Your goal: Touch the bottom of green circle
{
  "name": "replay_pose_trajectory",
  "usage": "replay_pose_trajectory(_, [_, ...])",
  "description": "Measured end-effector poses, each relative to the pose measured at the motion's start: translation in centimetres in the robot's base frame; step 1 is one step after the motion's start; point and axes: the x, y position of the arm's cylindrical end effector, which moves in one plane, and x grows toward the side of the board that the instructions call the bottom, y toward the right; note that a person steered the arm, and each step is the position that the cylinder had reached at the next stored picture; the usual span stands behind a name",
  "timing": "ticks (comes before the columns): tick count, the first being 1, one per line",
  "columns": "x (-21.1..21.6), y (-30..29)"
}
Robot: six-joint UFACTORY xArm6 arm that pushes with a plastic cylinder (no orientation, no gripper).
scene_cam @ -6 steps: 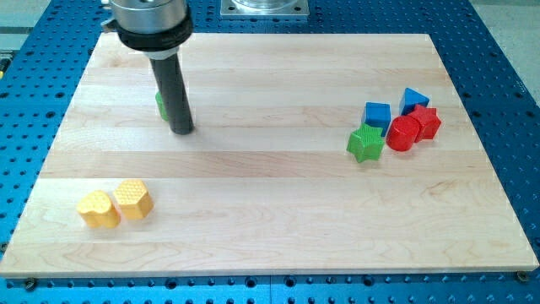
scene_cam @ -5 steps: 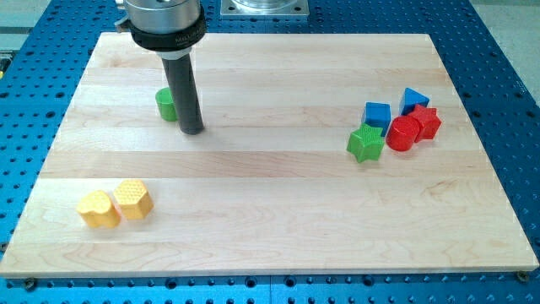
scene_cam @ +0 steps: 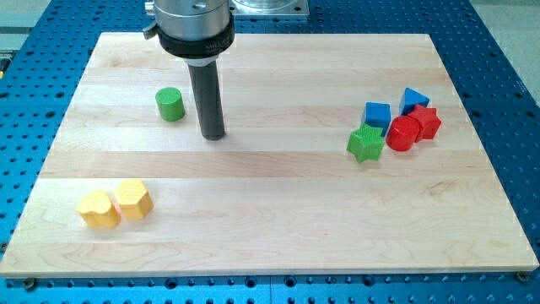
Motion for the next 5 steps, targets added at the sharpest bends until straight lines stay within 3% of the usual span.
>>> replay_pose_trajectory(1, [0.1,0.6])
replay_pose_trajectory(2, [-0.1,6.9])
replay_pose_trajectory(4, [0.0,-5.6])
replay_pose_trajectory(5, [-1.5,-7.6])
